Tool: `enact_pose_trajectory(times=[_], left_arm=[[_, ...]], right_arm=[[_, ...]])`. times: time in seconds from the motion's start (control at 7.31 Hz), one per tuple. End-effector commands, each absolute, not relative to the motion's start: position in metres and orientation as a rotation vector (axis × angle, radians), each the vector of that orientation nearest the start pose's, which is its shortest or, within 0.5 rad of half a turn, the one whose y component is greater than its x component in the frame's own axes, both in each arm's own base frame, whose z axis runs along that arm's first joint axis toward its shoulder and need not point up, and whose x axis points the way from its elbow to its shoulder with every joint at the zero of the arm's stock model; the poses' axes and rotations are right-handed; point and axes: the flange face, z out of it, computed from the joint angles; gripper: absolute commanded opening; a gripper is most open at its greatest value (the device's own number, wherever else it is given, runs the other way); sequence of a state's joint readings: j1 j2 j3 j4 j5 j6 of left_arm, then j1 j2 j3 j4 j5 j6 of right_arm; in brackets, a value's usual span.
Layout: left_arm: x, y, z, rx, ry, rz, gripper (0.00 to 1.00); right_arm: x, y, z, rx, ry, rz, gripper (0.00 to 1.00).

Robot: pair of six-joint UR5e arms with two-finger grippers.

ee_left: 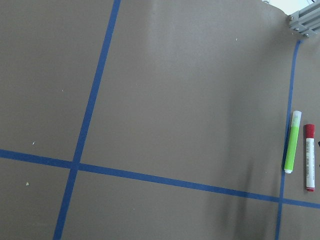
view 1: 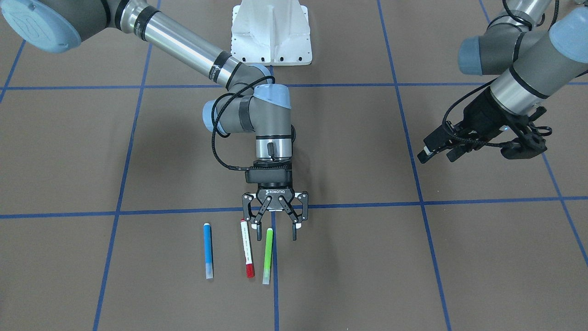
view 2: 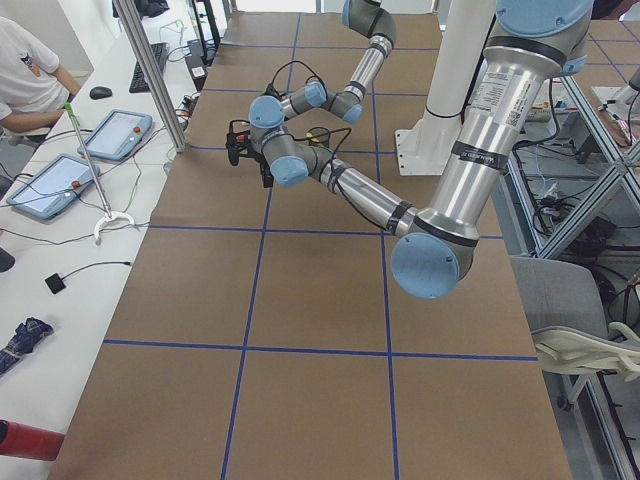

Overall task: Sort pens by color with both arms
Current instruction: 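Lay the green highlighter beside the red-capped marker, open right gripper, then withdraw the right gripper while the left gripper moves over the cup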

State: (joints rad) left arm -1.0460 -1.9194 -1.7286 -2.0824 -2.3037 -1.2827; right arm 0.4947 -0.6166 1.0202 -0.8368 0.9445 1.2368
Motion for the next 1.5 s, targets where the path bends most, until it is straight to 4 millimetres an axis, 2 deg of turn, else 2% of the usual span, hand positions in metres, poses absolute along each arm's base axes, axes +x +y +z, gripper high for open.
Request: enact_pose_trajectory(times=[0.0,0.14,0.27,0.41,0.55,0.68,0.82,0.96,1.23,1.37], left_arm=[[0.271,-0.553,0.298,0.058,1.19,-0.366,0.99],[0.302,-0.545,0.277,0.015,1.198,-0.362,0.99],[0.349,-0.538,0.237,-0.038,1.148,-0.371,0.99],[0.395,-0.523,0.199,-0.059,1.081,-0.363,0.99],[0.434,-0.514,0.183,-0.087,1.031,-0.339,0.99],[0.469,-0.539,0.169,-0.119,0.996,-0.341,0.98],[0.534,-0.545,0.139,-0.175,0.94,-0.316,0.98],[0.559,-0.547,0.124,-0.221,0.879,-0.318,0.95],[0.57,-0.54,0.137,-0.351,0.84,-0.27,0.87],[0.567,-0.537,0.132,-0.364,0.784,-0.232,0.86]], right_arm=[[-0.564,-0.538,0.207,0.935,-0.878,0.32,0.99],[-0.523,-0.546,0.229,0.884,-0.914,0.292,0.99],[-0.467,-0.55,0.262,0.809,-0.955,0.258,0.99],[-0.41,-0.556,0.285,0.774,-0.97,0.2,0.99],[-0.361,-0.556,0.316,0.737,-0.959,0.147,0.99],[-0.326,-0.559,0.346,0.675,-0.96,0.111,0.99],[-0.299,-0.56,0.366,0.649,-0.949,0.067,0.99],[-0.29,-0.561,0.376,0.636,-0.94,0.048,0.99],[-0.291,-0.561,0.382,0.626,-0.933,0.048,0.99],[-0.291,-0.561,0.381,0.628,-0.935,0.048,0.99]])
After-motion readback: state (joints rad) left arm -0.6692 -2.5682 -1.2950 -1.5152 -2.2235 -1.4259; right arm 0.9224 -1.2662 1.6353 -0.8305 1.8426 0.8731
